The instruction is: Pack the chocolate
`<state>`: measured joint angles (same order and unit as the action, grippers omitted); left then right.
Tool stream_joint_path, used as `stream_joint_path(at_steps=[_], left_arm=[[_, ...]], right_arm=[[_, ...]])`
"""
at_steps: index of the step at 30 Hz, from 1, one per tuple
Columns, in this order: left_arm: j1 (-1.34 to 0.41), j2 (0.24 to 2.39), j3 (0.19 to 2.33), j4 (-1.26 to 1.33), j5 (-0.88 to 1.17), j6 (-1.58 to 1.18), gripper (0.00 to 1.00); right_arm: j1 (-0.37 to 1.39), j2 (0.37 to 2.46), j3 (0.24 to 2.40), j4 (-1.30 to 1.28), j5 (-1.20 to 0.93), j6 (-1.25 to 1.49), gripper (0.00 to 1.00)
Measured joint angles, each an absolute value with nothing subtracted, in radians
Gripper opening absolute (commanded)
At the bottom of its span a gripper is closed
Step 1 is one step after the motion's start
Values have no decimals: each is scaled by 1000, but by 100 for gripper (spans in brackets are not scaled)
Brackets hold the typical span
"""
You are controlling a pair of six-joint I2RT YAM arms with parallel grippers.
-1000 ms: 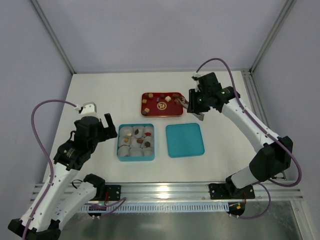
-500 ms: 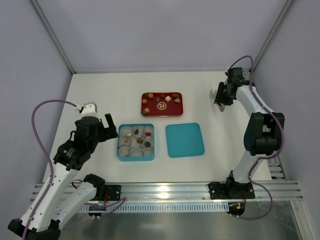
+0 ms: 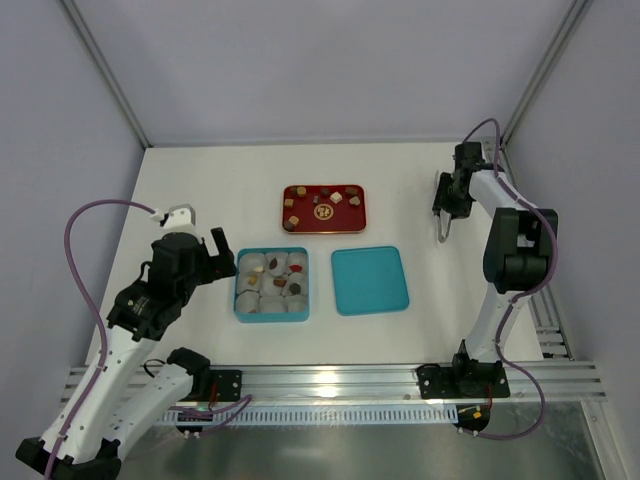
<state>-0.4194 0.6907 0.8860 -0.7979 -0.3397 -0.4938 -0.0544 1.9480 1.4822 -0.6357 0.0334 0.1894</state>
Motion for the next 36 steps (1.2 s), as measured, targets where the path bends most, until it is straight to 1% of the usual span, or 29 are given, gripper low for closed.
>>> stream_joint_path(at_steps=[6,11,12,19,21,24,31,35,36], left_arm=[[-419,691,886,-798,-339,-493,100],[-419,690,886,-798,-339,-494,100],[-419,690,886,-798,-339,-494,100],[-419,690,886,-798,-339,-493,100],[-419,690,886,-798,-339,-494,100],[-419,690,886,-798,-339,-494,100],[-419,694,886,-797,-328,-492,100],[-419,693,886,-793,-293,-489,100],[-419,694,886,-788,-278,-489,97]], right_arm=[[-55,2014,1486,-638,34,180,55],[-55,2034,1491,-656,33,176,64],[-54,2034,1493,-659,32,175,68],[-54,2034,1508,-673,29,167,74],[-55,2034,1513,-680,29,165,78],[-54,2034,1515,-683,31,164,80],[-54,2030,1516,-701,49,172,81],[-54,1954,1477,-706,46,192,81],[-54,1917,1462,-705,41,197,81]])
